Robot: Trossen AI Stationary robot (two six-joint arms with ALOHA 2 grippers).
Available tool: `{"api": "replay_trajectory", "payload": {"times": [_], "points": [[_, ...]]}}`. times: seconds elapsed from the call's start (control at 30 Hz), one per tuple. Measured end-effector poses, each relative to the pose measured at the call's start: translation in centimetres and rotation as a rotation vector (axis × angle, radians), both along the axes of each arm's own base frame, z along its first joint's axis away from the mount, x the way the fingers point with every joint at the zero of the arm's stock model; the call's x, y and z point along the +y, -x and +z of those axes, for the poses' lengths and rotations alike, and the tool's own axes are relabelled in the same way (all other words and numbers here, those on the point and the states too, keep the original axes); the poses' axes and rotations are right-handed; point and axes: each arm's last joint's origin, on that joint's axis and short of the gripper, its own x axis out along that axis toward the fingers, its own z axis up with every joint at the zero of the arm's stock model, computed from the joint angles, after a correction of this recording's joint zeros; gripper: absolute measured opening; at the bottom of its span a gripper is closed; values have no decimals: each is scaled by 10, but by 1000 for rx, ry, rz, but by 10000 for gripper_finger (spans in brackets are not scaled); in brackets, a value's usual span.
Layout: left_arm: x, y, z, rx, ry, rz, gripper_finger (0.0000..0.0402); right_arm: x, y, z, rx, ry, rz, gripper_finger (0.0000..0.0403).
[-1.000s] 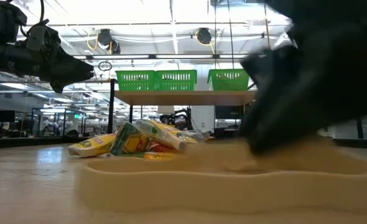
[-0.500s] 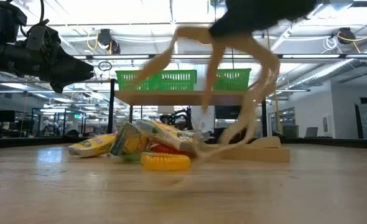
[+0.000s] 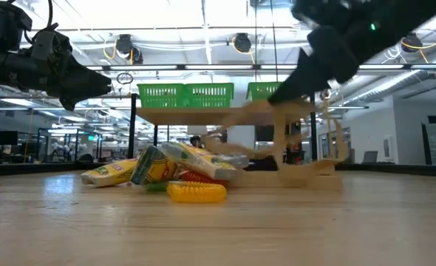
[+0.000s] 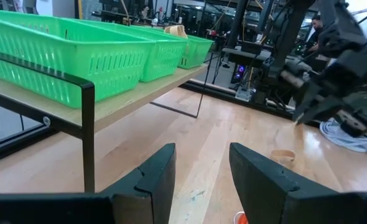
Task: Pick & Place Office Desk Supplies
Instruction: Put the brown rubber band into the right green bin on the shelf
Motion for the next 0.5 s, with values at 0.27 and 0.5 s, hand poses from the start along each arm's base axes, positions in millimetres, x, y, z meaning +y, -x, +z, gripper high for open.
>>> {"api": "replay_trajectory", "payload": {"times": [0.27, 0.5], "points": [[0, 0, 0, 0, 0, 0, 159, -25, 11, -29, -165, -252, 10, 52], [0, 0, 0, -1, 0, 0, 159, -45, 6, -20, -261, -232, -30, 167]]}}
